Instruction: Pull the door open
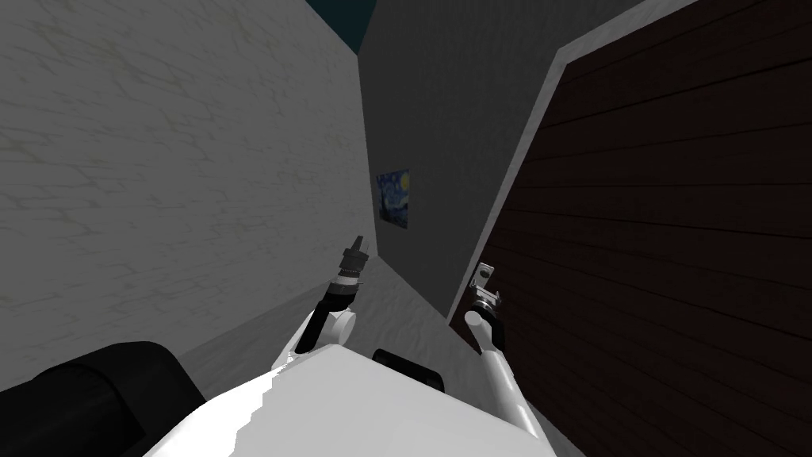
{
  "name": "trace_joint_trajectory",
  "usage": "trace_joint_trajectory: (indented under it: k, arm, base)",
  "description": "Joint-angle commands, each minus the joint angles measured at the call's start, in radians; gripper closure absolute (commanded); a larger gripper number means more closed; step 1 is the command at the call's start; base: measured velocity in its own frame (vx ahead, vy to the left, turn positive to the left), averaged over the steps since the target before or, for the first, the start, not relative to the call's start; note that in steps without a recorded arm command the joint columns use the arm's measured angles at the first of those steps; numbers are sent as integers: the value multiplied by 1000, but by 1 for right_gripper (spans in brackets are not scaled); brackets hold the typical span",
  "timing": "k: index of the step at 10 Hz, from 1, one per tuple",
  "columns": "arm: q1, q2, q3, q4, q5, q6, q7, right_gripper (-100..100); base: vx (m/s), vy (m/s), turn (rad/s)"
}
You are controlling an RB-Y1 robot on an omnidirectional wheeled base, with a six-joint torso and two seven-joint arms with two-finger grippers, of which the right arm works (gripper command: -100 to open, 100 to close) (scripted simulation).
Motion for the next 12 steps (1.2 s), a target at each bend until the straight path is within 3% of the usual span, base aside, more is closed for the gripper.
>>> trace_joint_trajectory:
  k: [1,2,3,7,8,11,12]
  arm:
    - [8,-28,-2,5,-5,5,-27,-100]
    - [19,-52,-3,7,-8,8,-50,-100]
    - [19,-52,-3,7,-8,8,-50,-100]
    - [60,-143,-8,14,-22,21,-134,-100]
    - [60,-143,-8,14,-22,21,-134,-100]
    - [83,-192,-10,17,-30,28,-179,-100]
    - [84,-178,-16,1,-31,35,-159,-100]
  base:
    - [122,-15,82]
    - [191,1,75]
    - [140,-1,21]
    - [130,-15,73]
    - [117,-10,20]
    - [100,-11,52]
    - [43,-8,5]
